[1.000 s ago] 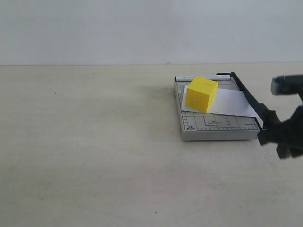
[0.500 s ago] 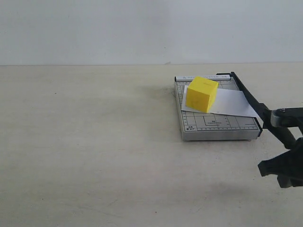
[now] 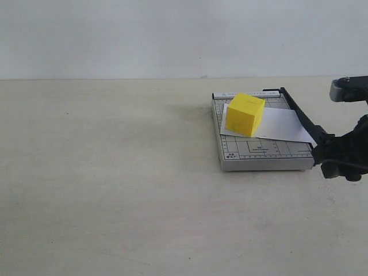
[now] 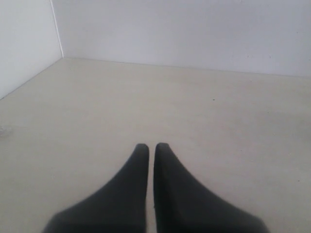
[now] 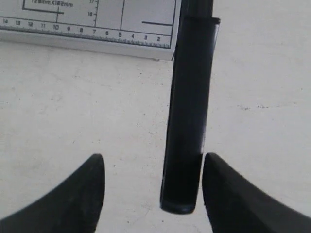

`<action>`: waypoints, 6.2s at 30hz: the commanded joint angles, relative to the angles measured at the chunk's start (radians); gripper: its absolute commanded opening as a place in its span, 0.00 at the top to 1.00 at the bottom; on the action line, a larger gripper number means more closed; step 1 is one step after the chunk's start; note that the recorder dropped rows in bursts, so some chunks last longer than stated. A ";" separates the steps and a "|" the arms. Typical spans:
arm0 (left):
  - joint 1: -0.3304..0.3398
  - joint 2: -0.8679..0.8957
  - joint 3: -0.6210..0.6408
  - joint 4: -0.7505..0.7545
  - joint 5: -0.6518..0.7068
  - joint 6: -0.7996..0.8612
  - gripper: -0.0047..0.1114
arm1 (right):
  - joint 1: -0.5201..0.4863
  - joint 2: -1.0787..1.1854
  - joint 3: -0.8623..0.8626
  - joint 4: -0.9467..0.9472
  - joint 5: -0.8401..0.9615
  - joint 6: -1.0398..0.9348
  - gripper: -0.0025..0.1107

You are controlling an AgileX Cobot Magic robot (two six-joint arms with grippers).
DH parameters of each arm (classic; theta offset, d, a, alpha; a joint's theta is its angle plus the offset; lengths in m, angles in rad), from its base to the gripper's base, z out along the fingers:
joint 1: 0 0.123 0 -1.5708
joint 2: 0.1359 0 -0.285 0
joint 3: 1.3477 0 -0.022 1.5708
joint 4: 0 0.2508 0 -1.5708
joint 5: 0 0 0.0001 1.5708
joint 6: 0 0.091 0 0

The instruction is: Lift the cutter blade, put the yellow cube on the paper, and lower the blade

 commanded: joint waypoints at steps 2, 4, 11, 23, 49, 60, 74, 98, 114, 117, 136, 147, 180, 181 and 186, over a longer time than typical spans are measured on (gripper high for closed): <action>0.002 -0.003 0.004 -0.003 -0.008 0.009 0.92 | 0.000 -0.008 -0.006 -0.004 0.016 -0.018 0.49; 0.002 -0.003 0.004 -0.003 -0.008 0.009 0.92 | 0.000 -0.008 -0.006 -0.006 0.015 -0.026 0.55; 0.002 -0.003 0.004 -0.003 -0.008 0.009 0.92 | 0.000 -0.008 -0.006 -0.006 -0.019 -0.055 0.91; 0.002 -0.003 0.004 -0.003 -0.008 0.009 0.92 | 0.000 -0.007 0.065 -0.006 -0.122 -0.059 0.95; 0.002 -0.003 0.004 -0.003 -0.008 0.009 0.92 | 0.000 0.122 0.076 -0.003 -0.192 -0.066 0.95; 0.002 -0.003 0.004 -0.003 -0.008 0.009 0.92 | 0.000 0.120 0.076 -0.003 -0.219 -0.066 0.95; 0.002 -0.003 0.004 -0.003 -0.008 0.009 0.92 | 0.000 0.120 0.076 -0.002 -0.233 -0.069 0.64; 0.002 -0.003 0.004 -0.003 -0.008 0.009 0.92 | 0.002 -0.405 0.159 0.160 -0.430 -0.152 0.80; 0.002 -0.003 0.004 -0.003 -0.008 0.009 0.92 | 0.002 -1.236 0.485 0.234 -0.353 -0.110 0.98; 0.002 -0.003 0.004 -0.003 -0.008 0.009 0.92 | 0.002 -1.294 0.492 0.234 -0.305 -0.108 0.98; 0.002 -0.003 0.004 -0.003 -0.008 0.009 0.92 | 0.002 -1.314 0.582 0.178 -0.375 -0.108 0.98; 0.002 -0.003 0.004 -0.003 -0.008 0.009 0.92 | 0.002 -1.315 0.764 -0.007 -0.614 0.094 0.98; 0.002 -0.003 0.004 -0.003 -0.008 0.009 0.92 | 0.002 -1.315 0.764 -0.007 -0.588 0.094 0.98; 0.002 -0.003 0.004 -0.003 -0.008 0.009 0.92 | 0.002 -1.315 0.764 -0.007 -0.588 0.094 0.98; 0.002 -0.003 0.004 -0.003 -0.008 0.009 0.92 | 0.002 -1.315 0.764 -0.007 -0.588 0.094 0.98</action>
